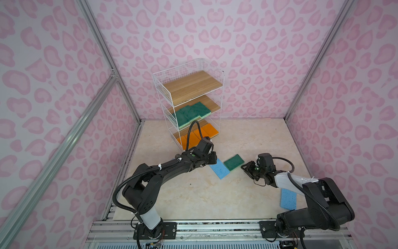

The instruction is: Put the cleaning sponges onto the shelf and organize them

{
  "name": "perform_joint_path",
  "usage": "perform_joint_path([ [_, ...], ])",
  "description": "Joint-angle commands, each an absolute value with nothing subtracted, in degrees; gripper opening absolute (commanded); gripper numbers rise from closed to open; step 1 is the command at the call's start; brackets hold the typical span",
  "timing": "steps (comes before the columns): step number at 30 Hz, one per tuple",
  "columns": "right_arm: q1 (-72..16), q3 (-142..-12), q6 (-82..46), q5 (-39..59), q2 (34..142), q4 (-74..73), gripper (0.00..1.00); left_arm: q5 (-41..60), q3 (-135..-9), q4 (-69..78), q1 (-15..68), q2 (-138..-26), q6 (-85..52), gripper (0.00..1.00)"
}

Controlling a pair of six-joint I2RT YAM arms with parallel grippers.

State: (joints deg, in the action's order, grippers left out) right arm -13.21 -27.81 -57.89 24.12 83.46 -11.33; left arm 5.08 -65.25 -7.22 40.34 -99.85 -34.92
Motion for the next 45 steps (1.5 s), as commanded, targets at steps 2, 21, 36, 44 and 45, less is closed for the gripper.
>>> perform_joint_path([
  [2,-11.5,-27.6,-57.7,26.4,86.6,-16.5,0.37,7.4,-71.4,-7.9,41.0,-106.3,-34.4,0.31],
  [21,-12.1,-47.0,-58.2,28.4,109.1,-24.3,0.38,8.5,-74.5,-7.0,43.1,-113.6,-35.8,0.56],
  [36,-9.4,-46.8,-51.7,29.5,99.7,-17.6,0.70,10.8,-75.8,-7.7,43.3,-112.8,-35.6,0.73],
  [44,-7.8,-40.5,-47.6,30.4,91.2,-14.2,0.79,9.1,-76.7,-6.7,44.9,-114.8,-38.8,0.69],
  [45,-7.7,-39.9,-46.8,30.5,90.5,-13.5,0.81,8.7,-76.7,-6.4,45.2,-115.3,-39.3,0.69],
])
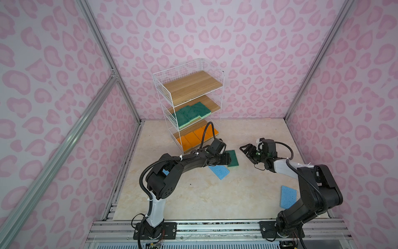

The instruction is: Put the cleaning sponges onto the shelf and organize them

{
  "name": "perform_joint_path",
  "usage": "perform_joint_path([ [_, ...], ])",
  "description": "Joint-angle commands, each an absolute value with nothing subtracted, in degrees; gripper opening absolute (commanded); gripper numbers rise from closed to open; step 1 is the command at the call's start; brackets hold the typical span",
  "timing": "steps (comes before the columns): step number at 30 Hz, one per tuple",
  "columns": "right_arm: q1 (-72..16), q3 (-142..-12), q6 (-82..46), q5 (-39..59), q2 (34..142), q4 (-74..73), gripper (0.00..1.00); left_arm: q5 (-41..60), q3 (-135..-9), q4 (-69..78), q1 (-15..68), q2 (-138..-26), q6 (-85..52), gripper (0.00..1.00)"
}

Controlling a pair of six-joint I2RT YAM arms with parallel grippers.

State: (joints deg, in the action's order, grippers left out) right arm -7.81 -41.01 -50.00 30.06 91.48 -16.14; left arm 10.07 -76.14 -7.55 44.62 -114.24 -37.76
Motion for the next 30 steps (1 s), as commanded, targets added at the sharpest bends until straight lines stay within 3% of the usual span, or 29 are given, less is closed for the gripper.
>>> perform_joint_path([
  [1,-7.8,-39.3,-46.4,30.6,90.1,-13.3,0.82,8.6,-76.6,-6.1,45.5,-115.8,-39.9,0.69],
  [12,-7.8,-33.0,-47.2,31.7,86.2,-15.4,0.84,8.8,-80.2,-4.2,46.3,-121.1,-43.0,0.59],
  [17,-7.8,-32.5,-46.5,31.7,84.8,-13.4,0.84,8.8,-80.7,-3.0,46.4,-122.2,-44.2,0.43],
  [19,-7.8,-32.6,-45.9,31.5,84.1,-12.1,0.84,8.7,-80.5,-2.2,46.4,-122.2,-44.8,0.31],
  [24,-7.8,-31.9,-45.1,31.3,81.0,-9.6,0.85,8.2,-80.4,-1.5,46.4,-120.4,-45.3,0.13],
  [28,-7.8,-31.4,-44.9,30.9,77.8,-7.6,0.85,6.9,-79.6,-1.5,46.4,-117.4,-45.7,0.04],
  [30,-7.8,-31.1,-45.1,31.0,76.1,-7.0,0.85,6.2,-79.0,-1.4,46.4,-115.5,-46.3,0.04],
])
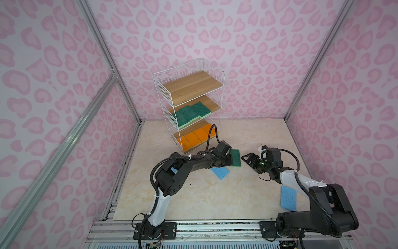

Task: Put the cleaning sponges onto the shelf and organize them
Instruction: 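Close right gripper on the green sponge held by left gripper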

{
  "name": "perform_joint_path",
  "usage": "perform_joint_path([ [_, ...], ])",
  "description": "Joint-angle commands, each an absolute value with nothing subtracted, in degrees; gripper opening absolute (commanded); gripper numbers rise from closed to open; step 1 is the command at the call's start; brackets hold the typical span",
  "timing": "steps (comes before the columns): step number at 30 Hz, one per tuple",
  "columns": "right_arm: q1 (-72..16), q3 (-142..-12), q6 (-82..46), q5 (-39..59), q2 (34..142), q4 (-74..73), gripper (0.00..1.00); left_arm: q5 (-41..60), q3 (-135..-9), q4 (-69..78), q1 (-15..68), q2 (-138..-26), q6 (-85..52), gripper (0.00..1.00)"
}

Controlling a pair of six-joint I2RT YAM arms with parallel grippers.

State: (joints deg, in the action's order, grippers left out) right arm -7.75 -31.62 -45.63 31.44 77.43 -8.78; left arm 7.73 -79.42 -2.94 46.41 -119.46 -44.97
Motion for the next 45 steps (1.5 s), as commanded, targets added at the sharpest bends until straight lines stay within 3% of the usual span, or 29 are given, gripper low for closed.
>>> perform_joint_path([
  [1,-7.8,-30.8,-45.3,31.1,75.2,-6.8,0.85,5.9,-78.6,-1.3,46.4,-114.6,-46.6,0.04],
  [8,-9.6,-28.2,-47.6,31.9,70.2,-8.5,0.85,2.1,-73.3,-0.3,46.4,-106.6,-49.8,0.04],
  [16,-17.2,-24.8,-55.9,32.5,65.9,-23.9,0.70,-0.1,-68.9,-0.5,45.8,-98.8,-57.9,0.03],
  [31,-29.0,-29.2,-69.3,26.9,76.3,-47.2,0.60,-9.0,-60.0,0.7,45.4,-87.0,-72.7,0.04],
  [45,-31.8,-34.3,-71.0,26.0,84.5,-49.7,0.53,-14.2,-57.4,0.6,45.6,-80.5,-75.1,0.03],
])
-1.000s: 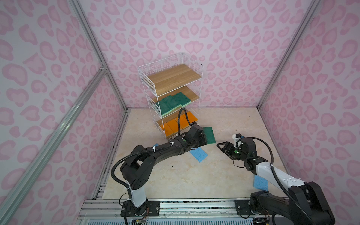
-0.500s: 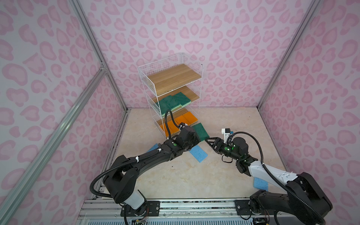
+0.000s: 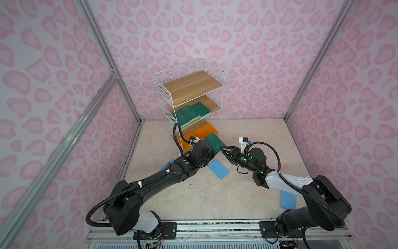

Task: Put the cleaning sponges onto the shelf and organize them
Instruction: 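Close right gripper on the green sponge held by left gripper, then carry the green sponge to the middle shelf with right gripper while left gripper withdraws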

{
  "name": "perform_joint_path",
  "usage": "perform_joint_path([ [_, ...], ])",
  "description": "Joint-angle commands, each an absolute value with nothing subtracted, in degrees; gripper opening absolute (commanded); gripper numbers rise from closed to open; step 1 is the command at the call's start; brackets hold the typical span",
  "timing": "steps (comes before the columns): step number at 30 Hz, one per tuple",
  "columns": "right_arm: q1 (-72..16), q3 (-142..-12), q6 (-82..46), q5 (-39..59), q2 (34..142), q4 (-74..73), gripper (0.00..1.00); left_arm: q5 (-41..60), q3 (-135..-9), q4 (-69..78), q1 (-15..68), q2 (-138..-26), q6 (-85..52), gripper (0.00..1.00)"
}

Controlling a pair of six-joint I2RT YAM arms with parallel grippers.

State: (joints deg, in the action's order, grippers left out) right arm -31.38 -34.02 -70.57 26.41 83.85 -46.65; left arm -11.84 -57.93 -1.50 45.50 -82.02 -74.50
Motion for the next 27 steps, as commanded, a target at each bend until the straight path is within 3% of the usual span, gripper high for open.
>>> perform_joint_path([
  [1,-32.1,-34.3,-71.1,26.0,84.9,-50.1,0.53,-14.6,-57.1,0.6,45.5,-80.1,-74.8,0.03],
  [8,-32.4,-35.7,-72.4,26.5,87.9,-54.1,0.51,-14.1,-55.5,2.1,45.7,-78.9,-75.6,0.04],
  [24,-33.3,-36.4,-74.6,26.9,91.4,-59.3,0.26,-14.0,-54.2,2.2,45.8,-77.3,-75.1,0.04],
  [25,-33.4,-36.4,-74.4,26.8,91.2,-58.9,0.24,-14.1,-53.8,2.2,45.9,-76.9,-75.0,0.05],
  [26,-33.3,-36.3,-74.2,26.8,90.9,-58.7,0.22,-13.9,-53.5,2.3,45.8,-76.6,-74.3,0.13],
  [27,-33.4,-36.2,-74.1,26.8,90.7,-58.3,0.21,-13.7,-53.6,2.0,45.9,-76.3,-73.0,0.29],
])
